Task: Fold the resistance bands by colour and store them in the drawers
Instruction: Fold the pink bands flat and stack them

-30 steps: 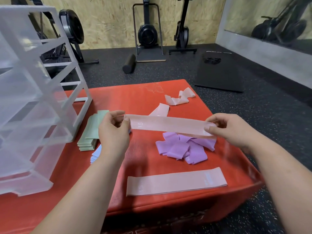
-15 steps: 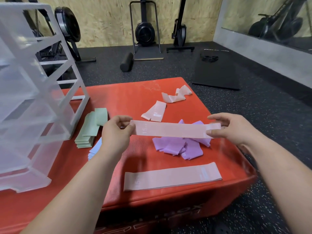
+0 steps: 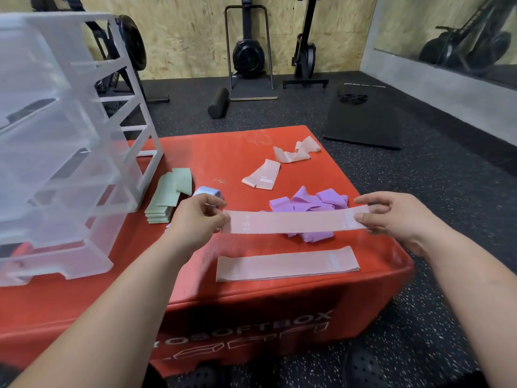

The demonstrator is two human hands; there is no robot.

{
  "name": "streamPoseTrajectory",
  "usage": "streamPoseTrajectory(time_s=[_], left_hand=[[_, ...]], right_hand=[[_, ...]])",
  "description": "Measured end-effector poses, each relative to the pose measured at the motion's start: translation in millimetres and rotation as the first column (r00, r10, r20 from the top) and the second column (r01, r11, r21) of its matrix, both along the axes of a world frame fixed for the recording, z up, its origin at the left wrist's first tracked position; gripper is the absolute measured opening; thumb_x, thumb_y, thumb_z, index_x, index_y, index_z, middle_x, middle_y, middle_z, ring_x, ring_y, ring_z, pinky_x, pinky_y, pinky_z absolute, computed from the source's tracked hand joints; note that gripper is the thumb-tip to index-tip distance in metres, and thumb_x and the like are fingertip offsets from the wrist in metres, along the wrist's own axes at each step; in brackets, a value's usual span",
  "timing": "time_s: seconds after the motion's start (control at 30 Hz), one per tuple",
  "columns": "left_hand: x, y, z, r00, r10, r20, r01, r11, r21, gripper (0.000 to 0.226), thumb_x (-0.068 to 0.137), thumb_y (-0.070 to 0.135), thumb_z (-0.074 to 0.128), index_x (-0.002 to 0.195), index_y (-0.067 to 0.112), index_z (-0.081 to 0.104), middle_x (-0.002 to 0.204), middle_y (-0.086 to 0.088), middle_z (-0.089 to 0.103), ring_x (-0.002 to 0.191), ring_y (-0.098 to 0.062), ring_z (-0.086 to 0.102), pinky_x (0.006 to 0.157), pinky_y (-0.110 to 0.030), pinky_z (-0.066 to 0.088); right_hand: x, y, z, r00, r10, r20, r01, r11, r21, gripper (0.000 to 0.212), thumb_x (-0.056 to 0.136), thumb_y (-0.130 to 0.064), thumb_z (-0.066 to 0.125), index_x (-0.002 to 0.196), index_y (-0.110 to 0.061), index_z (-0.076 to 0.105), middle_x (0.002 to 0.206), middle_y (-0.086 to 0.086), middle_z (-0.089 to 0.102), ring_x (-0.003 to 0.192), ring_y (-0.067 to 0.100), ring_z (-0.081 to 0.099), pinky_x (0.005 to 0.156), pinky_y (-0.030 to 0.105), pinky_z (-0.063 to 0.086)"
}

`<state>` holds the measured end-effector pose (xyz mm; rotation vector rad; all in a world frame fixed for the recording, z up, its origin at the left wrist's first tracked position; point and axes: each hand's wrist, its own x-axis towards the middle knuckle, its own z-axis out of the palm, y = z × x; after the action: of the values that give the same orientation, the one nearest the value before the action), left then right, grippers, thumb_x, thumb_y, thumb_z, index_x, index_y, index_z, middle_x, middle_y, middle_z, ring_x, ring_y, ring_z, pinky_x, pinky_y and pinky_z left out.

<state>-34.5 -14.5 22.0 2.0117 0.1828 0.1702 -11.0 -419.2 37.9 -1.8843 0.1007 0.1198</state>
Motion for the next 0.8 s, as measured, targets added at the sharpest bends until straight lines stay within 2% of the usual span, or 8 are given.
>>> streamPoseTrajectory(time_s=[0.07, 0.2, 0.27, 0.4, 0.53, 0.63, 0.73, 0.8], left_hand=[[-12, 3, -2, 0.999, -0.033, -0.029, 0.035, 0.997, 0.069, 0.02, 0.087, 0.008, 0.078, 0.099, 0.023, 0.074, 0.081, -0.008, 0.075, 0.066, -0.016, 0.067, 0.081, -0.044, 0.061], [-34, 3, -7, 0.993, -0.073, -0.089, 0.09, 0.975, 0.202, 0.025, 0.084, 0.006, 0.074, 0.101, 0.025, 0.073, 0.082, -0.001, 0.075, 0.071, -0.019, 0.069, 0.07, -0.036, 0.056], [-42, 2, -9, 0.993, -0.066, -0.098, 0.087, 0.969, 0.233, 0.026, 0.084, 0.005, 0.073, 0.102, 0.025, 0.072, 0.084, -0.001, 0.075, 0.072, -0.022, 0.07, 0.063, -0.029, 0.052], [-52, 0, -13, 0.994, -0.041, -0.099, 0.071, 0.942, 0.328, 0.025, 0.085, 0.008, 0.073, 0.102, 0.026, 0.071, 0.084, 0.005, 0.074, 0.067, -0.012, 0.065, 0.058, -0.024, 0.043], [-59, -4, -17, 0.997, -0.059, -0.056, 0.077, 0.91, 0.407, 0.025, 0.086, 0.009, 0.069, 0.102, 0.028, 0.069, 0.082, 0.008, 0.072, 0.075, -0.01, 0.067, 0.064, -0.026, 0.047], [-60, -4, -20, 0.998, -0.058, -0.04, 0.07, 0.898, 0.434, 0.023, 0.089, 0.009, 0.067, 0.104, 0.025, 0.07, 0.083, 0.007, 0.07, 0.079, -0.012, 0.066, 0.072, -0.03, 0.052], [-57, -1, -25, 0.996, -0.065, -0.053, 0.083, 0.877, 0.473, 0.023, 0.09, 0.009, 0.067, 0.109, 0.023, 0.071, 0.085, 0.008, 0.069, 0.077, -0.01, 0.063, 0.066, -0.026, 0.047], [-56, 0, -29, 0.995, -0.075, -0.066, 0.098, 0.859, 0.502, 0.024, 0.09, 0.011, 0.069, 0.111, 0.023, 0.071, 0.086, 0.008, 0.069, 0.077, -0.011, 0.061, 0.063, -0.023, 0.042]], right_hand=[[-8, 0, -3, 1.0, -0.002, 0.016, 0.004, 0.993, -0.116, 0.032, 0.08, 0.005, 0.084, 0.105, -0.014, 0.078, 0.074, 0.008, 0.072, 0.071, 0.024, 0.067, 0.081, 0.043, 0.061], [-19, 4, -12, 0.998, 0.03, 0.048, -0.008, 0.918, -0.395, 0.03, 0.074, -0.008, 0.091, 0.095, -0.028, 0.081, 0.07, -0.005, 0.07, 0.063, 0.016, 0.064, 0.075, 0.042, 0.06], [-23, 7, -16, 0.996, 0.05, 0.07, -0.01, 0.876, -0.482, 0.029, 0.072, -0.014, 0.091, 0.093, -0.031, 0.081, 0.071, -0.003, 0.067, 0.062, 0.014, 0.06, 0.074, 0.043, 0.061], [-30, 14, -20, 0.993, 0.083, 0.089, -0.021, 0.835, -0.55, 0.029, 0.071, -0.018, 0.092, 0.094, -0.032, 0.08, 0.08, 0.0, 0.074, 0.07, 0.019, 0.068, 0.072, 0.033, 0.057], [-34, 18, -22, 0.99, 0.117, 0.078, -0.049, 0.806, -0.59, 0.031, 0.07, -0.021, 0.093, 0.094, -0.034, 0.078, 0.082, -0.007, 0.073, 0.078, 0.012, 0.068, 0.068, 0.02, 0.046], [-35, 20, -27, 0.988, 0.126, 0.084, -0.049, 0.788, -0.614, 0.032, 0.069, -0.021, 0.094, 0.093, -0.033, 0.077, 0.078, -0.008, 0.072, 0.075, 0.008, 0.067, 0.067, 0.019, 0.044], [-35, 22, -32, 0.985, 0.148, 0.093, -0.054, 0.765, -0.642, 0.032, 0.068, -0.02, 0.094, 0.092, -0.031, 0.077, 0.076, -0.008, 0.071, 0.073, 0.008, 0.066, 0.069, 0.021, 0.045], [-35, 23, -35, 0.983, 0.16, 0.088, -0.064, 0.751, -0.657, 0.032, 0.068, -0.02, 0.093, 0.091, -0.033, 0.075, 0.076, -0.008, 0.071, 0.073, 0.005, 0.065, 0.067, 0.016, 0.043]])
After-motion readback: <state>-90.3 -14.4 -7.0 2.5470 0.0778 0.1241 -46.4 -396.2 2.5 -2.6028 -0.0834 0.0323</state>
